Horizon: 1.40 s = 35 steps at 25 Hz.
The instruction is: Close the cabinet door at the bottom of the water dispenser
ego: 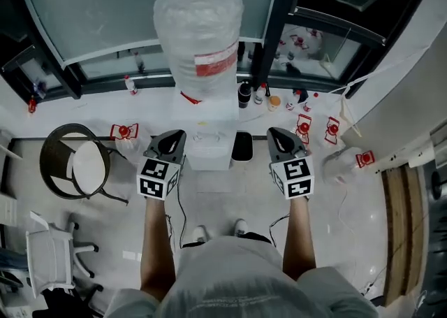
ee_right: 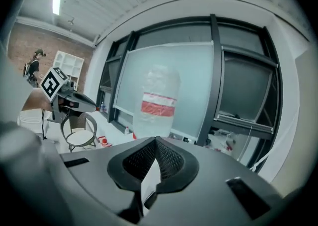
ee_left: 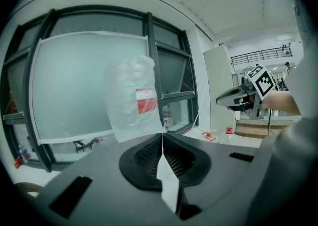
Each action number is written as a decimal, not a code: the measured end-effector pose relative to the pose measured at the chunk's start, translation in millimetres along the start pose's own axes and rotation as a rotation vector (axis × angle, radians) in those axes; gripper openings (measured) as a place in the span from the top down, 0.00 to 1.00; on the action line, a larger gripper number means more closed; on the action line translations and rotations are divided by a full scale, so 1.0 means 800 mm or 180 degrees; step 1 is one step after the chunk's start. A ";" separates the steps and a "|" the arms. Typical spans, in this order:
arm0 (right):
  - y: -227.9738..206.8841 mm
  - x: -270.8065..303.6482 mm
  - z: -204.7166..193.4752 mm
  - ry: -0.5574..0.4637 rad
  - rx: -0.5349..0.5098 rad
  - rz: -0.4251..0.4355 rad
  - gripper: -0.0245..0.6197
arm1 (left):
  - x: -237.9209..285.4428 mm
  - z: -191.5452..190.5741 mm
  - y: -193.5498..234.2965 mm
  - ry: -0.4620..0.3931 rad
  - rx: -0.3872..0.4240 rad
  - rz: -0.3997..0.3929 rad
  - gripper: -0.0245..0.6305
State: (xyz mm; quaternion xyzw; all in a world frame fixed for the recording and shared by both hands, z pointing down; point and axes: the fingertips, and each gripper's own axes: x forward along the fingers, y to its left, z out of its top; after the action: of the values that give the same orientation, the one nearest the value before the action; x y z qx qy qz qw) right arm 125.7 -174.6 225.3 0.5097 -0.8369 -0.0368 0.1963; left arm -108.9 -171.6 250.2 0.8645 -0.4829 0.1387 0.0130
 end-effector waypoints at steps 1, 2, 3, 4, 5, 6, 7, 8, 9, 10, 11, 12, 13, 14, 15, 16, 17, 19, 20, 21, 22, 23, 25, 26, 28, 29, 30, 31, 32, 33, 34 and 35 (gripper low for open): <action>0.002 -0.002 0.019 -0.0073 -0.0048 -0.0016 0.92 | -0.008 0.017 0.006 -0.0085 0.0044 0.0032 0.93; 0.004 -0.003 0.037 -0.0136 -0.0100 -0.0039 0.92 | -0.017 0.034 0.011 -0.0170 0.0093 0.0048 0.93; 0.006 -0.005 0.054 -0.0186 -0.0155 -0.0070 0.92 | -0.025 0.051 0.015 -0.0256 0.0145 0.0050 0.93; 0.009 -0.007 0.069 -0.0228 -0.0214 -0.0100 0.92 | -0.033 0.069 0.019 -0.0343 0.0193 0.0052 0.93; 0.011 -0.009 0.084 -0.0267 -0.0278 -0.0121 0.92 | -0.041 0.086 0.022 -0.0432 0.0235 0.0063 0.93; 0.014 -0.011 0.098 -0.0309 -0.0342 -0.0131 0.92 | -0.049 0.103 0.025 -0.0521 0.0275 0.0084 0.93; 0.018 -0.014 0.112 -0.0358 -0.0396 -0.0133 0.92 | -0.058 0.119 0.029 -0.0604 0.0320 0.0110 0.93; 0.022 -0.017 0.124 -0.0412 -0.0432 -0.0132 0.92 | -0.066 0.134 0.031 -0.0674 0.0373 0.0133 0.93; 0.026 -0.021 0.136 -0.0470 -0.0449 -0.0129 0.92 | -0.073 0.146 0.033 -0.0731 0.0434 0.0149 0.93; 0.029 -0.025 0.147 -0.0530 -0.0455 -0.0127 0.92 | -0.080 0.158 0.033 -0.0777 0.0501 0.0157 0.93; 0.033 -0.028 0.158 -0.0586 -0.0461 -0.0125 0.92 | -0.086 0.168 0.033 -0.0814 0.0574 0.0157 0.93; 0.037 -0.032 0.168 -0.0632 -0.0477 -0.0124 0.92 | -0.091 0.176 0.032 -0.0845 0.0647 0.0152 0.93; 0.041 -0.034 0.176 -0.0666 -0.0503 -0.0125 0.92 | -0.096 0.183 0.031 -0.0873 0.0709 0.0147 0.93; 0.046 -0.036 0.182 -0.0691 -0.0529 -0.0127 0.92 | -0.100 0.188 0.030 -0.0901 0.0748 0.0148 0.93; 0.049 -0.038 0.187 -0.0711 -0.0548 -0.0129 0.92 | -0.105 0.192 0.031 -0.0931 0.0755 0.0160 0.93; 0.052 -0.040 0.191 -0.0732 -0.0556 -0.0130 0.92 | -0.109 0.196 0.032 -0.0962 0.0737 0.0177 0.93; 0.055 -0.042 0.195 -0.0757 -0.0550 -0.0126 0.92 | -0.112 0.199 0.034 -0.0986 0.0710 0.0191 0.93; 0.061 -0.046 0.204 -0.0820 -0.0504 -0.0098 0.92 | -0.118 0.202 0.035 -0.1009 0.0695 0.0191 0.93; 0.064 -0.048 0.207 -0.0851 -0.0483 -0.0084 0.92 | -0.120 0.203 0.035 -0.1012 0.0712 0.0180 0.93; 0.066 -0.048 0.210 -0.0879 -0.0463 -0.0070 0.92 | -0.122 0.203 0.035 -0.1012 0.0737 0.0168 0.93; 0.069 -0.049 0.212 -0.0909 -0.0437 -0.0050 0.92 | -0.124 0.204 0.034 -0.1009 0.0769 0.0158 0.93; 0.071 -0.049 0.215 -0.0940 -0.0405 -0.0025 0.92 | -0.124 0.204 0.033 -0.1000 0.0806 0.0151 0.93; 0.076 -0.049 0.217 -0.0976 -0.0361 0.0017 0.92 | -0.124 0.202 0.032 -0.0978 0.0868 0.0147 0.93; 0.078 -0.048 0.216 -0.0970 -0.0360 0.0025 0.92 | -0.123 0.201 0.031 -0.0968 0.0887 0.0142 0.93; 0.079 -0.046 0.212 -0.0927 -0.0366 0.0016 0.92 | -0.123 0.199 0.030 -0.0961 0.0900 0.0127 0.93; 0.079 -0.045 0.209 -0.0901 -0.0366 0.0003 0.92 | -0.123 0.199 0.030 -0.0962 0.0896 0.0119 0.93; 0.078 -0.044 0.207 -0.0878 -0.0366 -0.0012 0.92 | -0.123 0.199 0.030 -0.0964 0.0886 0.0109 0.93; 0.077 -0.044 0.205 -0.0862 -0.0365 -0.0024 0.92 | -0.123 0.199 0.030 -0.0966 0.0873 0.0099 0.93; 0.076 -0.044 0.204 -0.0853 -0.0363 -0.0033 0.92 | -0.123 0.199 0.030 -0.0966 0.0864 0.0089 0.93; 0.075 -0.043 0.202 -0.0846 -0.0364 -0.0040 0.92 | -0.122 0.198 0.030 -0.0961 0.0860 0.0083 0.93; 0.075 -0.042 0.201 -0.0838 -0.0372 -0.0048 0.92 | -0.121 0.197 0.030 -0.0954 0.0860 0.0079 0.93; 0.074 -0.041 0.200 -0.0828 -0.0387 -0.0057 0.92 | -0.120 0.196 0.030 -0.0947 0.0860 0.0076 0.93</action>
State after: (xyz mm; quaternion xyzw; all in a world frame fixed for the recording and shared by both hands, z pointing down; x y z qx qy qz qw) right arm 30.8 -139.9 84.3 0.4952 -0.8469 -0.1549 0.1164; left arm -141.3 -129.1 72.8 0.8636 -0.4668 0.0731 -0.1762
